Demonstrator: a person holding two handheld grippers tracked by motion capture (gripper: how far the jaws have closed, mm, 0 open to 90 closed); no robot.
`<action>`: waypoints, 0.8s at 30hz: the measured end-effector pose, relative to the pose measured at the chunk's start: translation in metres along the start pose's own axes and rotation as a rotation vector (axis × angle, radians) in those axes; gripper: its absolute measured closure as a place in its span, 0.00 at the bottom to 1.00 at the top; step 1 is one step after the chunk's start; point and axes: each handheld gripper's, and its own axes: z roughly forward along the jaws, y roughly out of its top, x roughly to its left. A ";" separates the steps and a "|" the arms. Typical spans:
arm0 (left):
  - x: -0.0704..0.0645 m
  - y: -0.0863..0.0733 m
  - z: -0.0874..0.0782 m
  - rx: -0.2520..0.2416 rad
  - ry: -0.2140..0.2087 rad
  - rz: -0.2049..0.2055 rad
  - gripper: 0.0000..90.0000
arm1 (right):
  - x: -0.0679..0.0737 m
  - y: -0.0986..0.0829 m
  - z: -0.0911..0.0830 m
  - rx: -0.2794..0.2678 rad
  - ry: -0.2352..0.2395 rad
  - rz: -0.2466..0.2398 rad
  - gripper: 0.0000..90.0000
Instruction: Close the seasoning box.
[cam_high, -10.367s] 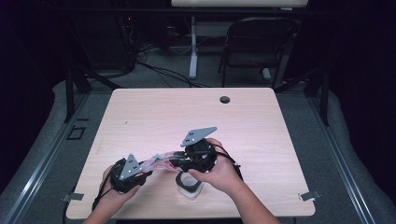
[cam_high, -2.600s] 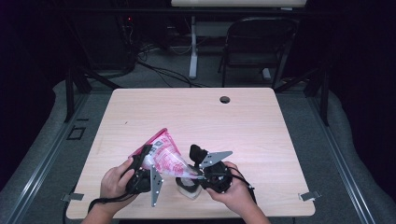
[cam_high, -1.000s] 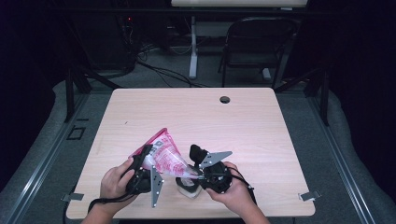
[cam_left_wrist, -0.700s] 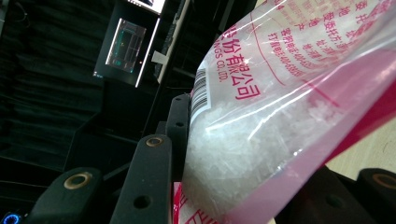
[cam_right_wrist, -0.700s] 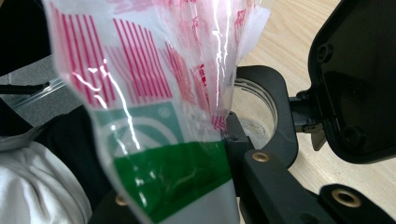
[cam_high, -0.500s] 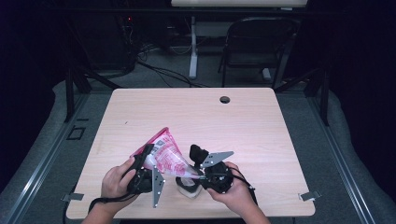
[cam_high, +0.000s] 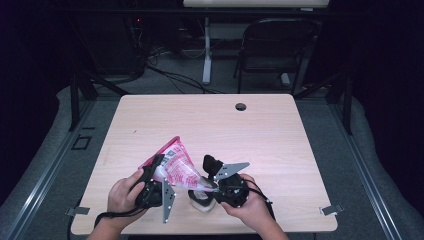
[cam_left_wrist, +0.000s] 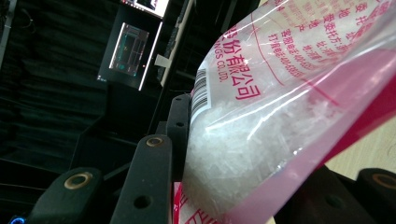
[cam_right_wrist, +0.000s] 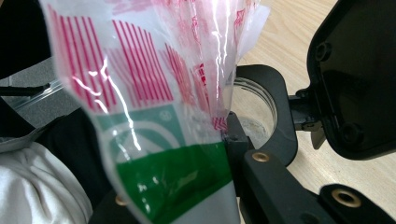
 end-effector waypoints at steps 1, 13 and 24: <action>0.001 0.000 -0.001 0.008 -0.002 0.011 0.78 | 0.000 0.000 0.000 -0.001 0.000 0.003 1.00; 0.000 0.001 -0.001 -0.003 0.002 0.001 0.78 | -0.001 0.000 -0.001 0.004 -0.004 0.001 1.00; -0.001 0.001 0.000 -0.003 -0.003 -0.003 0.78 | -0.001 -0.001 -0.001 0.005 -0.004 0.003 1.00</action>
